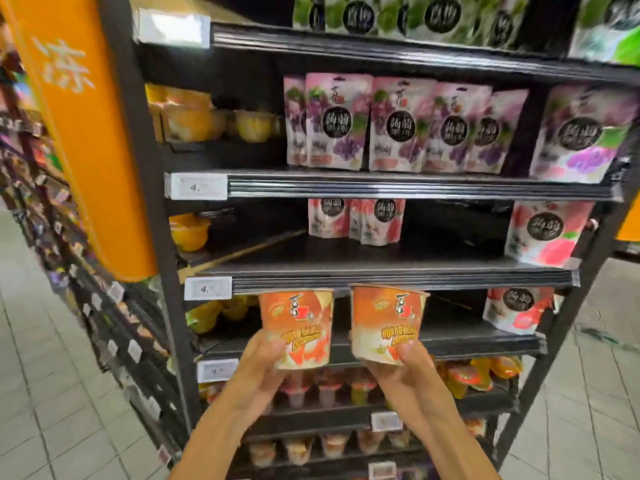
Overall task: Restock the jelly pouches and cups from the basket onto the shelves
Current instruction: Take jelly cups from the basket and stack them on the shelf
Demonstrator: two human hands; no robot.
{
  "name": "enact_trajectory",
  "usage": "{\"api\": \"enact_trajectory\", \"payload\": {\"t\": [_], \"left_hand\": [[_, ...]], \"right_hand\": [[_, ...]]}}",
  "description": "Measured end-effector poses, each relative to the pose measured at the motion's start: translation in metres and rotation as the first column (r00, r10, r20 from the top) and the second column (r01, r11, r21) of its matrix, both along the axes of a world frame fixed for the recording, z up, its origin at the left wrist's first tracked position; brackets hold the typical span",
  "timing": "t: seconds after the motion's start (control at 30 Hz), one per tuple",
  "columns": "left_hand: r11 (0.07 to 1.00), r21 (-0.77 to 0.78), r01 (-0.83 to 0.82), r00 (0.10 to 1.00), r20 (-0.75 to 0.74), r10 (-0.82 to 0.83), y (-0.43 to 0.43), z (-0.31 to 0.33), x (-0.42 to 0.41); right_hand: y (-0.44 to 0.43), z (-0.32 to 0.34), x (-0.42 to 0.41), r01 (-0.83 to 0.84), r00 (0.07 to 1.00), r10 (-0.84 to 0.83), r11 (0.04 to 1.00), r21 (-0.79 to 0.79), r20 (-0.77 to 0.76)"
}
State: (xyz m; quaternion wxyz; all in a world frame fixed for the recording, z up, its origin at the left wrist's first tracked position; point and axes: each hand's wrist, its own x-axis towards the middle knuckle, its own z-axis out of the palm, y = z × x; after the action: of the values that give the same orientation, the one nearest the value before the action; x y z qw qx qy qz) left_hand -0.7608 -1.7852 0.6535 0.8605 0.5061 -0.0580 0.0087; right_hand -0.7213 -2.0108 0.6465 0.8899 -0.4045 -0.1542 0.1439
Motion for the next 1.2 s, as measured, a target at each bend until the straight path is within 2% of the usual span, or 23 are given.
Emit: {"api": "enact_trajectory", "payload": {"t": [0.2,0.33,0.5,0.73,0.87,1.0,1.13,1.2], "left_hand": [[0.999,-0.041,0.027,0.99,0.141,-0.021,-0.005,0.069,0.014],[0.999,0.034,0.01,0.978,0.209,-0.017,-0.018,0.111,0.025],[0.966,0.23,-0.117,0.929,0.369,0.024,-0.037,0.163,0.046],[0.92,0.277,-0.277,0.841,0.533,0.093,-0.031,0.257,0.087],[0.853,0.312,-0.419,0.752,0.646,0.133,-0.021,0.333,0.104],[0.756,0.288,-0.588,0.647,0.729,0.225,-0.022,0.413,0.117],[0.663,0.274,-0.696,0.529,0.82,0.216,-0.027,0.484,0.129],[0.623,0.248,-0.742,0.471,0.854,0.221,-0.027,0.512,0.139]], "right_hand": [[0.003,0.064,0.018,0.068,0.973,-0.055,0.996,-0.052,0.223],[0.002,0.102,0.029,0.094,0.939,-0.065,0.993,-0.071,0.337],[-0.008,0.148,0.049,0.144,0.891,-0.097,0.987,-0.074,0.444],[-0.02,0.23,0.09,0.238,0.817,-0.19,0.971,-0.019,0.544],[-0.03,0.304,0.111,0.363,0.707,-0.278,0.932,0.004,0.651],[-0.036,0.385,0.133,0.397,0.64,-0.355,0.912,0.103,0.681],[-0.032,0.462,0.15,0.423,0.59,-0.383,0.897,0.131,0.711],[-0.029,0.497,0.159,0.486,0.533,-0.422,0.862,0.143,0.733]]}}
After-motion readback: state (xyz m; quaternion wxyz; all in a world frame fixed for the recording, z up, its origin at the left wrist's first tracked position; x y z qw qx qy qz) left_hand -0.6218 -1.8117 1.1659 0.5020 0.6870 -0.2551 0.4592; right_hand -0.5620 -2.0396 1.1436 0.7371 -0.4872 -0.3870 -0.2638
